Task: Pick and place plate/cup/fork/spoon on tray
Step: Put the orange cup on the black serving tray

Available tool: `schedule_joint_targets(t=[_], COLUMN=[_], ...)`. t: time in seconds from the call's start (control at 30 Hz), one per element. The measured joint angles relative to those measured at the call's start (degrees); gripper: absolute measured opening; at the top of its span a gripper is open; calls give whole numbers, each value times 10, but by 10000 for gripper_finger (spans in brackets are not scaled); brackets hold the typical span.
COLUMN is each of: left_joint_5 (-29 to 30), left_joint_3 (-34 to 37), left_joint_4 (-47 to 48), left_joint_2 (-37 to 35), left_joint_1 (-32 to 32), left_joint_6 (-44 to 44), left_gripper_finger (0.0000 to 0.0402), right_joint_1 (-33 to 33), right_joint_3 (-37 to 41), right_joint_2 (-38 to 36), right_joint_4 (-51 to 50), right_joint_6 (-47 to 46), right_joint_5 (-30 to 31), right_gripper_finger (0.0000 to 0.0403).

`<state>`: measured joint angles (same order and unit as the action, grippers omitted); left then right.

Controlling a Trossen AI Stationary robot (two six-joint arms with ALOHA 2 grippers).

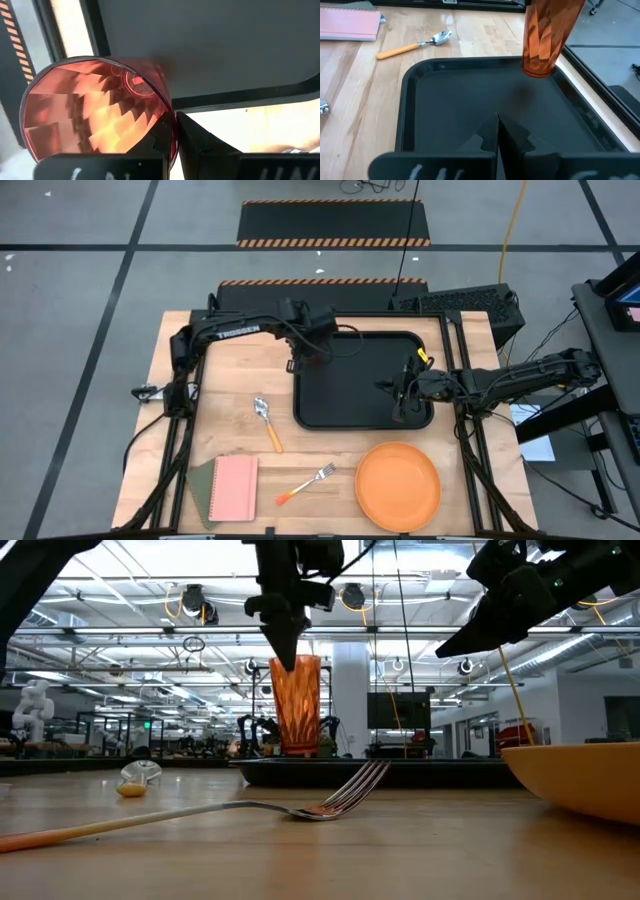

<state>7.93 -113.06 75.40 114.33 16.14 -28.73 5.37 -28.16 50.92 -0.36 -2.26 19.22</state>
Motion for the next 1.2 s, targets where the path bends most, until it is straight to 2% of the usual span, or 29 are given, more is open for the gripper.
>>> schedule_joint_targets(t=[0.17,0.33,0.53,0.73,1.2], left_joint_5=[-15,-21,-37,-34,-33], left_joint_3=[2,2,2,2,2], left_joint_4=[-1,-18,-21,-33,-55], left_joint_2=[13,16,36,40,41], left_joint_1=[11,24,40,45,45], left_joint_6=[-10,-22,-28,-33,-22], left_gripper_finger=[8,19,8,37,46], right_joint_1=[0,0,0,0,0], right_joint_3=[0,0,0,0,0], right_joint_2=[0,0,0,0,0], right_joint_4=[-3,-4,-6,-9,-12], right_joint_6=[0,0,0,1,2], right_joint_5=[0,0,0,-1,-1], right_gripper_finger=[0,0,0,0,0])
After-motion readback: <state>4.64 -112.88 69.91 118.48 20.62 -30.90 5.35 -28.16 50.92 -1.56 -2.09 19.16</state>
